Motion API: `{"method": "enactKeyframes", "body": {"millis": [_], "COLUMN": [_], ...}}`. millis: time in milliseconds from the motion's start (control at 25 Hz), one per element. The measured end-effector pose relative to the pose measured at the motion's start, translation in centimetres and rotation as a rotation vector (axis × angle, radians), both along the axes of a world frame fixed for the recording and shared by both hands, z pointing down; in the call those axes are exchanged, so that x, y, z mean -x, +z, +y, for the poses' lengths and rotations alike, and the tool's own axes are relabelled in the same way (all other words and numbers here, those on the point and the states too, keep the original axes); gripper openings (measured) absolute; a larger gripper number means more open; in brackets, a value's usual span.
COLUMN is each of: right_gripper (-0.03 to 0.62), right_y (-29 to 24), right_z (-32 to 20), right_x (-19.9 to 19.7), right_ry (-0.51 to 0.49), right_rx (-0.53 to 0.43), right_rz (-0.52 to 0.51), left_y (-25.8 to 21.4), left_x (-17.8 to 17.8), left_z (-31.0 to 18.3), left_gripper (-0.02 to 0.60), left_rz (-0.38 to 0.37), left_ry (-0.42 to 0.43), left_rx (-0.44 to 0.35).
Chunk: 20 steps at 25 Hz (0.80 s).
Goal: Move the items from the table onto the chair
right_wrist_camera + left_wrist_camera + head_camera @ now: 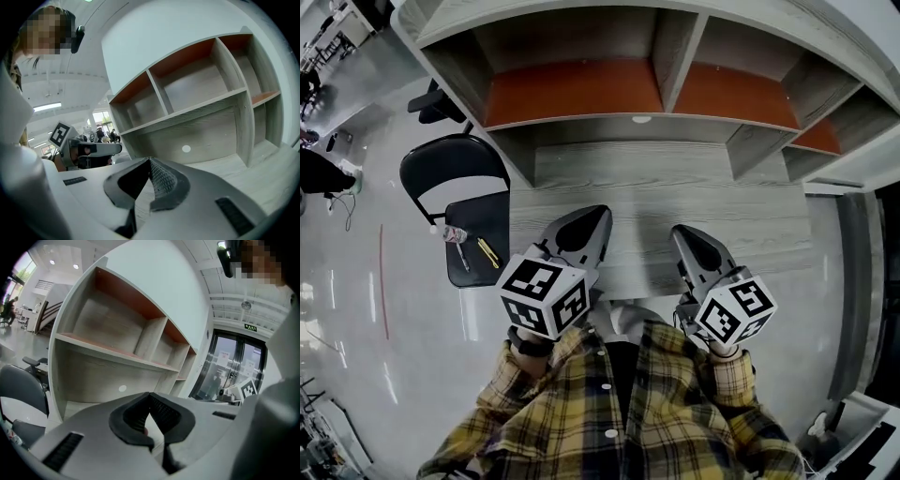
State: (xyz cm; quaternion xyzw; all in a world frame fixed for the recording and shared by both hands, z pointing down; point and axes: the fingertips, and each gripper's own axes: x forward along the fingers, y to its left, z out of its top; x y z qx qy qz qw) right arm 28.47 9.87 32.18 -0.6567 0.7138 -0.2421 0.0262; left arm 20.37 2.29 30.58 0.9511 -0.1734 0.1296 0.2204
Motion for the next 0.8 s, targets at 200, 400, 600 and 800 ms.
{"method": "enactKeyframes", "body": {"millis": [200,400,600,800], "right_gripper": [0.018,0.018,0.018,0.018], "right_y": [0.1,-0.3,-0.9,-0.7], "right_z": [-0.2,-0.5,-0.4,-0.3], "right_x": [-0.3,-1.0,-1.4,-1.1], "right_ry": [0.036,0.062,0.073,0.053], "right_rx": [0.018,0.010,0.007,0.021], "right_rz": [-0.026,-0.015,0.017,0.032], "left_y": [-0.2,-0.2,0.3,0.4], "left_x": [-1.4,-2.7,-2.2,-1.9], "left_z": [-0.2,-0.5,-1.3,-1.9], "left_gripper": [0.005,0.005,0.005,0.005], "left_rz": [-0.019,-0.042,-0.076,-0.107], "left_ry": [0.084,0.113,0.089,0.106], "left_rx": [-0.003,-0.070,-0.093,-0.114]}}
